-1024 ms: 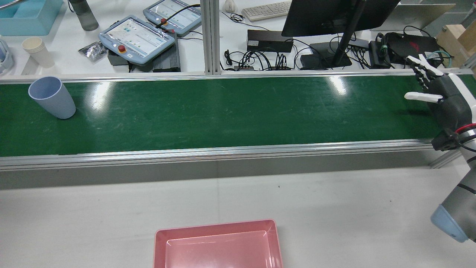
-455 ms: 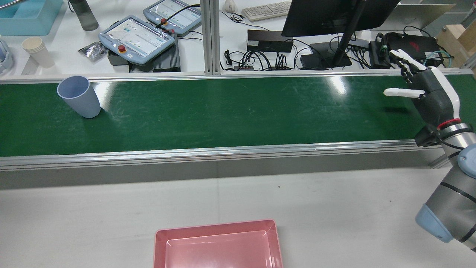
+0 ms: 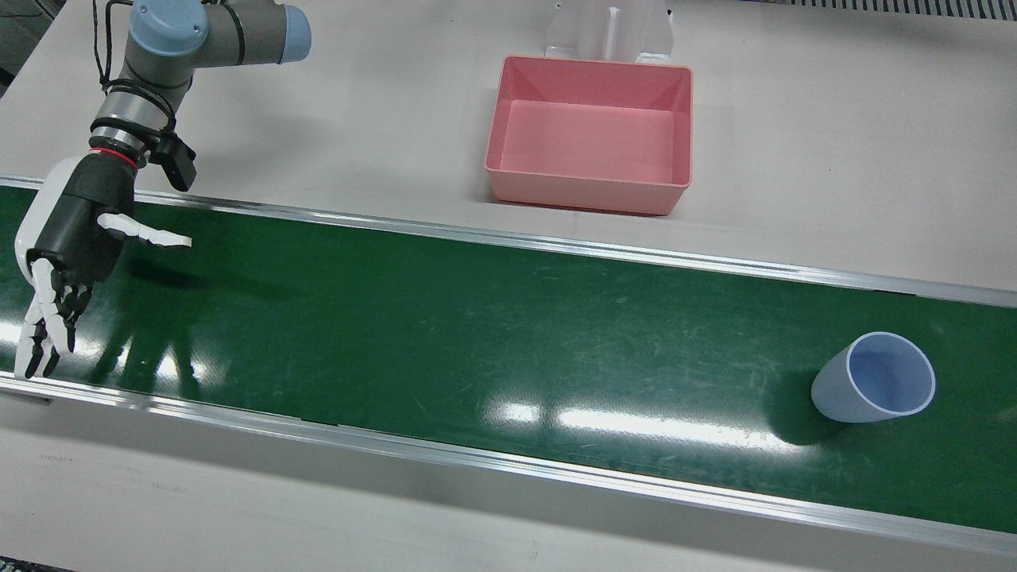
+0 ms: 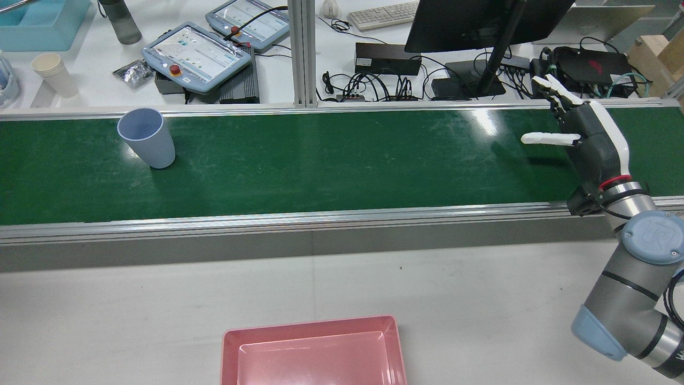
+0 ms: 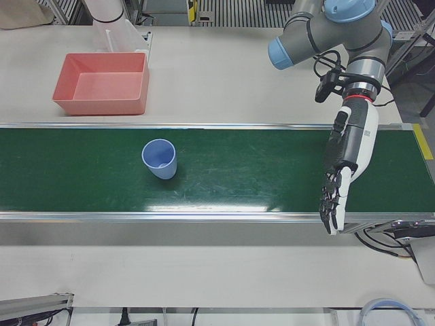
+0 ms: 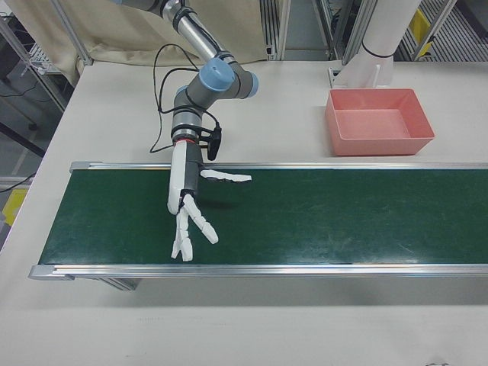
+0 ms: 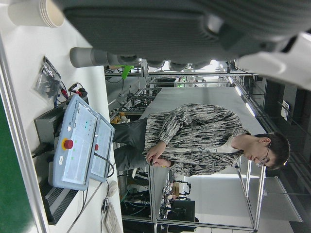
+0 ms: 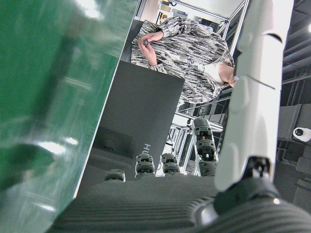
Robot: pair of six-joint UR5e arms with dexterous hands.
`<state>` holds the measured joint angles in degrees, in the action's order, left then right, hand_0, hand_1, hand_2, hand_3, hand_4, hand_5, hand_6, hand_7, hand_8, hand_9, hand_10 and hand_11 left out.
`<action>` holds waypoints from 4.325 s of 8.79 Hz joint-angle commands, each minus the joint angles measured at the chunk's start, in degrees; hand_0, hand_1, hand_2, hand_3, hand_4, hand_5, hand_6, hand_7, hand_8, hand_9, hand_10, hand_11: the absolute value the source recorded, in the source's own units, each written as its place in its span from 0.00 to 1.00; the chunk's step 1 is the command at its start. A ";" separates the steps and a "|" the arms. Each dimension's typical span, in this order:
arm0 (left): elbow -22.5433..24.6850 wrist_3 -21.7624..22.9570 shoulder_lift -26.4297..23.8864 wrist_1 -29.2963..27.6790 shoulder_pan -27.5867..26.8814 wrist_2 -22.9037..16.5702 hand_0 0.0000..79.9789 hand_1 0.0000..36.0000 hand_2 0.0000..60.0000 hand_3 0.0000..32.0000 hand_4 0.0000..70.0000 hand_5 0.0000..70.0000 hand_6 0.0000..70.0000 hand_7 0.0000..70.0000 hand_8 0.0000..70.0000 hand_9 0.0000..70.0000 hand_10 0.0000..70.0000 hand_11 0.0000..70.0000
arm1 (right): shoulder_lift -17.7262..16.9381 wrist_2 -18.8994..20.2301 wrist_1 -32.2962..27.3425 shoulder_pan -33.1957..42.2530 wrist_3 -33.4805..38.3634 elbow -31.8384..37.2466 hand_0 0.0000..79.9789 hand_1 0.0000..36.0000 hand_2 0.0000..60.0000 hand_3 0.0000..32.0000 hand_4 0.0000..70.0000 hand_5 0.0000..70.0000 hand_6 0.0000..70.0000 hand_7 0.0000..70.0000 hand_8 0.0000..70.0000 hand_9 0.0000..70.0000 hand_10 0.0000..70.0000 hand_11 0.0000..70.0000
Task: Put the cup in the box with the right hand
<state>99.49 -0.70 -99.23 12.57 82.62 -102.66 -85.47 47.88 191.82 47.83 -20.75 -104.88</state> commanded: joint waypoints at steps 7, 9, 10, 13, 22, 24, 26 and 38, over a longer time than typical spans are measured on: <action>0.00 0.00 0.00 0.00 0.00 0.00 0.00 0.00 0.00 0.00 0.00 0.00 0.00 0.00 0.00 0.00 0.00 0.00 | -0.14 -1.47 0.22 -0.90 0.18 -0.15 0.70 0.62 0.00 0.16 0.00 0.11 0.05 0.16 0.09 0.11 0.00 0.02; 0.00 0.00 0.00 0.00 0.00 0.00 0.00 0.00 0.00 0.00 0.00 0.00 0.00 0.00 0.00 0.00 0.00 0.00 | -0.22 -1.47 0.22 -0.99 0.10 0.38 0.70 0.61 0.00 0.14 0.00 0.11 0.05 0.16 0.09 0.11 0.00 0.02; 0.00 0.00 0.00 0.00 0.00 0.00 0.00 0.00 0.00 0.00 0.00 0.00 0.00 0.00 0.00 0.00 0.00 0.00 | -0.22 -1.47 0.14 -0.47 -0.08 0.47 0.70 0.60 0.00 0.13 0.00 0.11 0.05 0.16 0.09 0.11 0.00 0.02; 0.00 0.00 0.00 0.00 0.00 0.00 0.00 0.00 0.00 0.00 0.00 0.00 0.00 0.00 0.00 0.00 0.00 0.00 | -0.22 -1.38 0.14 -0.02 -0.17 0.38 0.69 0.58 0.00 0.11 0.00 0.11 0.05 0.17 0.09 0.12 0.00 0.03; 0.00 0.00 0.00 0.00 0.00 0.00 0.00 0.00 0.00 0.00 0.00 0.00 0.00 0.00 0.00 0.00 0.00 0.00 | -0.14 -1.38 0.22 -0.63 -0.26 0.65 0.69 0.58 0.00 0.07 0.00 0.10 0.05 0.19 0.09 0.12 0.00 0.03; 0.00 0.00 0.00 0.00 0.00 0.00 0.00 0.00 0.00 0.00 0.00 0.00 0.00 0.00 0.00 0.00 0.00 0.00 | -0.05 -1.38 0.31 -0.81 -0.34 0.73 0.69 0.58 0.00 0.07 0.00 0.10 0.06 0.19 0.09 0.13 0.00 0.03; -0.09 0.00 0.00 0.00 0.00 0.00 0.00 0.00 0.00 0.00 0.00 0.00 0.00 0.00 0.00 0.00 0.00 0.00 | 0.04 -1.38 0.22 -0.72 -0.34 1.09 0.69 0.58 0.00 0.06 0.00 0.10 0.06 0.20 0.09 0.13 0.00 0.03; 0.00 0.00 0.00 0.00 0.00 0.00 0.00 0.00 0.00 0.00 0.00 0.00 0.00 0.00 0.00 0.00 0.00 0.00 | 0.13 -1.47 0.31 -2.30 -0.08 0.12 0.70 0.60 0.00 0.16 0.00 0.11 0.05 0.16 0.09 0.11 0.00 0.01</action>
<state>99.49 -0.71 -99.23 12.60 82.62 -102.69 -85.34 46.44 192.13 46.15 -20.84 -104.59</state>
